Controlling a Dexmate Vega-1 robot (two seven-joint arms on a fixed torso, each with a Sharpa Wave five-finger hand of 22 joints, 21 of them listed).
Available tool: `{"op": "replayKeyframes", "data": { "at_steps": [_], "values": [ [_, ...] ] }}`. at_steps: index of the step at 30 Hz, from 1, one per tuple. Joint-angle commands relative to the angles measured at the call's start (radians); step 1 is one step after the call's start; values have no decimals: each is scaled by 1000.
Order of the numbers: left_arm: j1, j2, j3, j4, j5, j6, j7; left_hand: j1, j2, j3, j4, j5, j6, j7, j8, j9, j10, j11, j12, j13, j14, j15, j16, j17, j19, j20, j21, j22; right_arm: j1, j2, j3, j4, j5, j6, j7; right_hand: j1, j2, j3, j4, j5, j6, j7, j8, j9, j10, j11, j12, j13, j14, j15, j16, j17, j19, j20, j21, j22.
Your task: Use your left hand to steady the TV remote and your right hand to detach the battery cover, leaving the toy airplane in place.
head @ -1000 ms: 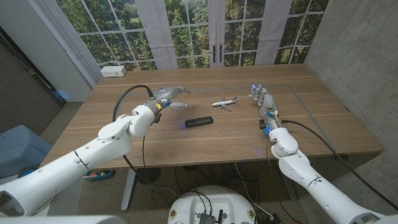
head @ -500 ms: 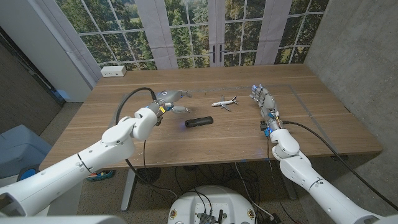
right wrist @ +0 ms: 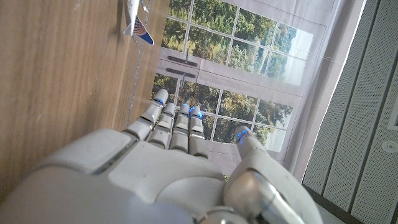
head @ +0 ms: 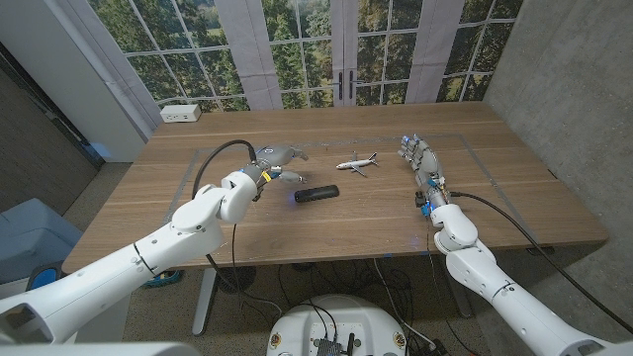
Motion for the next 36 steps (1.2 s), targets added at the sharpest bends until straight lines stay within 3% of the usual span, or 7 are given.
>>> {"op": "replayKeyframes", "data": {
  "at_steps": [1, 15, 36],
  "values": [
    [-30, -16, 38, 10, 57, 20, -70, 16, 2, -8, -2, 0, 12, -2, 6, 1, 9, -4, -5, 5, 9, -141, 8, 3, 10, -6, 6, 6, 14, 7, 0, 21, 10, 2, 12, 1, -2, 1, -4, -3, 10, 3, 5, 3, 10, 2, 10, 2, 9, -1, 8, 1, 11, 2, -2, 4],
    [-51, -28, 66, 22, 117, 13, -122, 37, 9, -20, -2, 1, 20, -2, 5, 2, 18, -11, -7, 6, 10, -145, 7, 5, 12, -9, 3, 7, 19, 12, 1, 35, 15, 11, 18, -2, -1, 1, -5, -3, 9, 3, 4, 3, 12, 2, 11, 2, 9, -2, 9, 2, 15, 2, -8, 4],
    [-32, -46, 87, 23, 180, 11, -167, 50, 19, -49, 7, 0, 29, -5, 0, 3, 36, -11, -9, 7, 27, -151, 11, 10, 24, -8, 2, 8, -3, 4, 10, 16, 17, 20, 12, -8, 0, -1, -4, -3, 15, 4, 6, 4, 22, 6, 14, 2, 16, 1, 15, 3, 26, 3, -19, 4]
  ]
}}
